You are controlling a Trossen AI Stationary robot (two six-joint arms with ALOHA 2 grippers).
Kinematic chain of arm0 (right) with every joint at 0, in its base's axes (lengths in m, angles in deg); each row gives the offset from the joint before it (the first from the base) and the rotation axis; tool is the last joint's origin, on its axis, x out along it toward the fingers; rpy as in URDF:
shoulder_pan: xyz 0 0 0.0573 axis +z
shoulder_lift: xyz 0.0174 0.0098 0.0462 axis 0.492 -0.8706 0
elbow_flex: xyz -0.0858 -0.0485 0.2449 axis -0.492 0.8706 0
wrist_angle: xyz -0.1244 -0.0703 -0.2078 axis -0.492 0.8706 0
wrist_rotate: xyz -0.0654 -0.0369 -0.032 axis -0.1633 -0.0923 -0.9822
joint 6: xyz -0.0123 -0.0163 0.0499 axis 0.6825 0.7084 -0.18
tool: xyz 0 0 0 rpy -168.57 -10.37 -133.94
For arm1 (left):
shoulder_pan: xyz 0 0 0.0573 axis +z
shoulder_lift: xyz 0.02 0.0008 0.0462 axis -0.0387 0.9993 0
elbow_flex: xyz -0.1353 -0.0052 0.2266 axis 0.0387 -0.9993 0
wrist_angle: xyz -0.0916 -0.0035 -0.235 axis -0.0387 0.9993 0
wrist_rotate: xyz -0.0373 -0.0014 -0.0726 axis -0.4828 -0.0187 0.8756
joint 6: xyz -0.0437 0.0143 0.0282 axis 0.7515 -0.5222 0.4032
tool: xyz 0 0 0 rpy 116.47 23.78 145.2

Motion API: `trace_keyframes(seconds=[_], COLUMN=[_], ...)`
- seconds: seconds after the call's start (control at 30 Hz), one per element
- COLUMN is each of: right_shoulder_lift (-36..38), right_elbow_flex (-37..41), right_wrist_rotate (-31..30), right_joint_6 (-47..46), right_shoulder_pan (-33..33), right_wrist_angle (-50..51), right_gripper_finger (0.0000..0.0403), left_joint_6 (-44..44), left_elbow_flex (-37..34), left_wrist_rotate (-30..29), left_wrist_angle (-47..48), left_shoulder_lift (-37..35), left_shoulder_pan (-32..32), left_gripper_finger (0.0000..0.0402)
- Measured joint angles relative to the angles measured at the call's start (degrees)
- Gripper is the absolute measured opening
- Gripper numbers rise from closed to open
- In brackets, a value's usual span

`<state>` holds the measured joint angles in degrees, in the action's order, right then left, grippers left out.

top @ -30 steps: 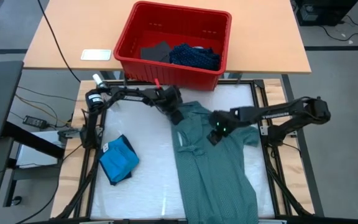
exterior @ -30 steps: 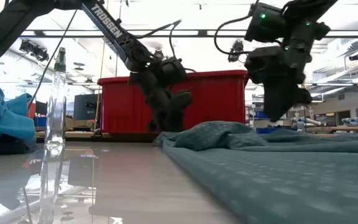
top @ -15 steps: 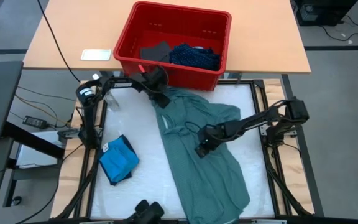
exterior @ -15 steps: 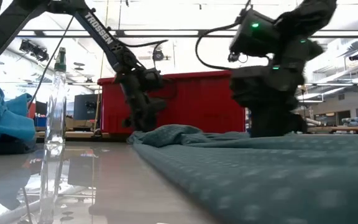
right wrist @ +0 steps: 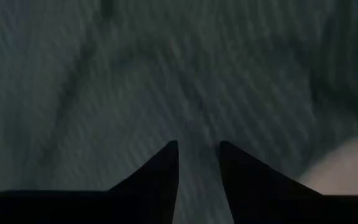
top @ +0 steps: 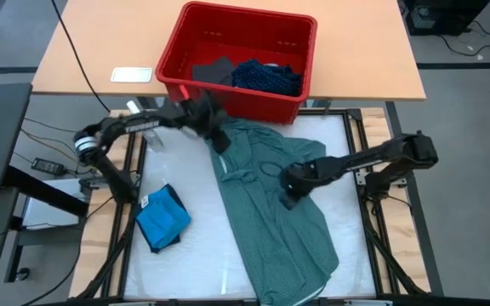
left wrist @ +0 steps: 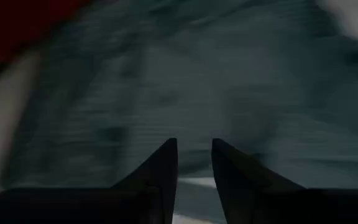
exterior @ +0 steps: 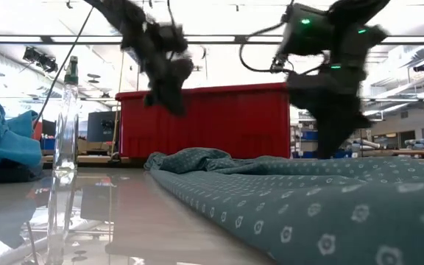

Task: Fold laundry
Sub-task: Fold the green polo shirt

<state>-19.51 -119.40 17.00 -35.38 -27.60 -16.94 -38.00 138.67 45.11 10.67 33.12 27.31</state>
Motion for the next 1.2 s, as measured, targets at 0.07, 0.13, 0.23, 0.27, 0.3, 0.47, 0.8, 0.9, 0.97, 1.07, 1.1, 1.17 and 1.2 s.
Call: trace_keyframes(seconds=[0.07,0.13,0.23,0.27,0.3,0.47,0.8,0.9,0.97,1.07,1.1,1.17,1.2], right_shoulder_lift=[2.8,5.6,8.7,9.6,10.1,9.2,-0.9,-3.7,-5.6,-7.6,-7.6,-6.4,-5.3], right_elbow_flex=[1.1,2.7,5.4,6.4,7.5,12.9,13.3,10.8,8.6,5.5,4.2,1.9,1.4], right_wrist_rotate=[0.5,1.9,2.1,1.7,0.9,-3.3,-9.5,-9.2,-7.2,-1.5,-1.0,-0.4,-0.1], right_joint_6=[0.6,-0.1,-4.3,-6.3,-8.8,-22.9,-43.7,-48.0,-47.6,-41.3,-38.8,-35.6,-34.8], right_shoulder_pan=[3.2,7.4,15.6,18.7,21.7,36.1,50.2,51.7,51.9,51.3,51.1,50.4,49.8], right_wrist_angle=[3.5,3.3,1.6,-0.1,-1.7,-11.9,-23.6,-26.3,-29.1,-37.0,-38.9,-39.2,-37.0], right_gripper_finger=[0.0125,0.0125,0.0125,0.0125,0.0125,0.012,0.0089,0.0085,0.0085,0.0085,0.0085,0.0085,0.0085], left_joint_6=[5.2,11.8,21.4,24.5,27.4,39.4,61.6,62.9,62.3,60.0,58.0,55.6,54.7], left_elbow_flex=[0.0,0.0,0.0,0.0,0.0,0.1,2.4,2.6,2.7,2.4,2.4,2.1,2.0], left_wrist_rotate=[-0.1,-1.1,-7.0,-9.6,-11.9,-22.9,-19.9,-15.2,-12.8,-10.2,-10.0,-9.9,-9.6], left_wrist_angle=[-1.8,-6.5,-18.0,-22.5,-27.4,-44.9,-37.6,-26.2,-19.5,-11.8,-10.8,-10.2,-8.8], left_shoulder_lift=[-1.6,-1.7,0.9,2.5,4.3,14.8,29.0,27.4,25.9,23.9,23.1,21.7,20.9], left_shoulder_pan=[-7.0,-15.3,-28.7,-32.7,-36.2,-47.3,-54.7,-54.8,-55.1,-55.7,-55.9,-56.2,-56.2], left_gripper_finger=[0.0104,0.0104,0.0104,0.0104,0.0104,0.0104,0.0104,0.0101,0.0095,0.0079,0.0073,0.0061,0.0055])
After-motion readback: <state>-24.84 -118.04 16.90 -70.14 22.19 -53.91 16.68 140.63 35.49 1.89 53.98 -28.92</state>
